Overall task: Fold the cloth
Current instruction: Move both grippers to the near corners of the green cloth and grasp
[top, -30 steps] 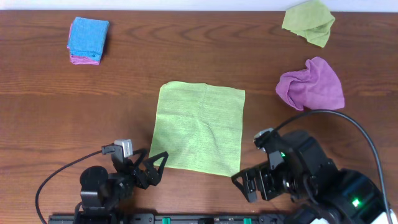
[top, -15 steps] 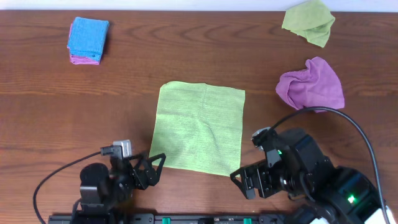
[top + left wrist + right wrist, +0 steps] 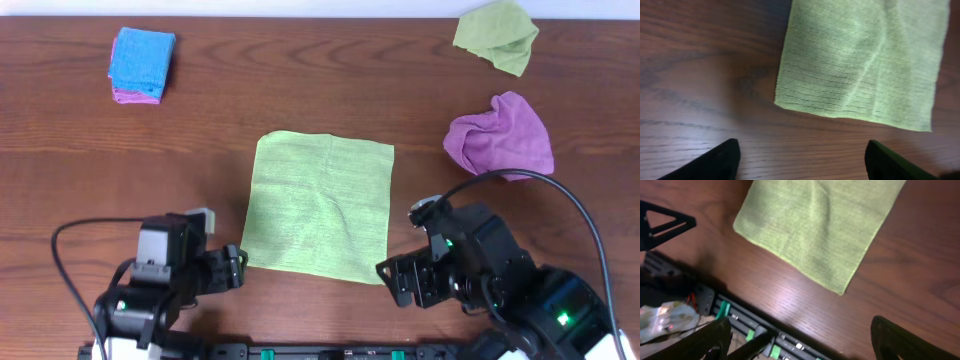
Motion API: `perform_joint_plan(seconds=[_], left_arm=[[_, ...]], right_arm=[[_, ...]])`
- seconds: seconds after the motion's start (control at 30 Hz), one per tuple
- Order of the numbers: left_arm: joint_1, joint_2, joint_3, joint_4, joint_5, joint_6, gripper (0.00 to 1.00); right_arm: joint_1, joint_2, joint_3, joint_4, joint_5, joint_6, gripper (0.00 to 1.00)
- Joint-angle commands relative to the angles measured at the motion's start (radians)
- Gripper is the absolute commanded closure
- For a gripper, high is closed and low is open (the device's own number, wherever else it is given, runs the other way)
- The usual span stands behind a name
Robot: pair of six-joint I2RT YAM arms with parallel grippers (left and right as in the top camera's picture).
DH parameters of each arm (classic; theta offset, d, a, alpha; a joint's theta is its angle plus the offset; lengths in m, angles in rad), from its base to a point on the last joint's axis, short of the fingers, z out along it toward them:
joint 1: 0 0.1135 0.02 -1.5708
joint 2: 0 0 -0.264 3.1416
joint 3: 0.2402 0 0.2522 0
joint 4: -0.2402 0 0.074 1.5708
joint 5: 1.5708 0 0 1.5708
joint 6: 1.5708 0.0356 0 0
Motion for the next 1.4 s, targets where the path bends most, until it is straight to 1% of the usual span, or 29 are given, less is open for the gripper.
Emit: perform_joint_plan(seconds=[0.0,0.07,0.1,0.2,0.3,0.4,0.5,0.67,0.77,0.8,0.87,0.9,1.07,1.2,1.23,1.37], left_arm=[[-0.049,0.061,0.026,-0.01,-0.073,-0.008,0.27],[-0.093,0.093,0.026,-0.006,-0.089,-0.047,0.32],[-0.115,0.104,0.026,-0.002,-0.112,-0.059,0.33],[-0.204,0.129,0.028,0.014,-0.191,-0.119,0.33],[-0.295,0.154,0.028,0.032,-0.274,-0.188,0.32],[-0.348,0.204,0.028,0.039,-0.352,-0.233,0.32],[-0.353,0.269,0.028,0.079,-0.345,-0.233,0.33],[-0.353,0.388,0.028,0.153,-0.332,-0.224,0.32],[-0.351,0.431,0.028,0.192,-0.332,-0.195,0.34],[-0.351,0.441,0.028,0.203,-0.333,-0.195,0.35],[-0.351,0.472,0.028,0.236,-0.333,-0.195,0.37],[-0.351,0.481,0.028,0.244,-0.333,-0.195,0.38],[-0.351,0.544,0.028,0.254,-0.332,-0.195,0.44],[-0.351,0.591,0.027,0.261,-0.332,-0.196,0.44],[-0.351,0.6,0.027,0.266,-0.33,-0.196,0.44],[-0.351,0.64,0.027,0.294,-0.335,-0.2,0.49]], right_arm=[[-0.003,0.0,-0.003,0.003,0.074,0.015,0.16],[-0.023,0.008,-0.003,0.003,0.086,0.015,0.18],[-0.035,0.013,-0.005,0.004,0.087,0.014,0.19],[-0.076,0.021,-0.034,0.022,0.086,0.014,0.2],[-0.117,0.024,-0.096,0.066,0.03,0.014,0.2],[-0.141,0.024,-0.155,0.101,-0.008,0.014,0.22],[-0.148,0.024,-0.2,0.133,-0.01,0.014,0.23],[-0.148,0.042,-0.279,0.212,-0.077,0.015,0.35],[-0.148,0.066,-0.307,0.228,-0.082,0.034,0.41],[-0.148,0.075,-0.309,0.231,-0.082,0.035,0.42],[-0.148,0.095,-0.309,0.241,-0.095,0.037,0.48],[-0.148,0.1,-0.309,0.245,-0.102,0.036,0.5],[-0.148,0.111,-0.309,0.249,-0.1,0.036,0.5],[-0.148,0.111,-0.309,0.256,-0.097,0.036,0.51],[-0.148,0.111,-0.309,0.259,-0.097,0.036,0.5],[-0.148,0.111,-0.309,0.263,-0.097,0.036,0.5]])
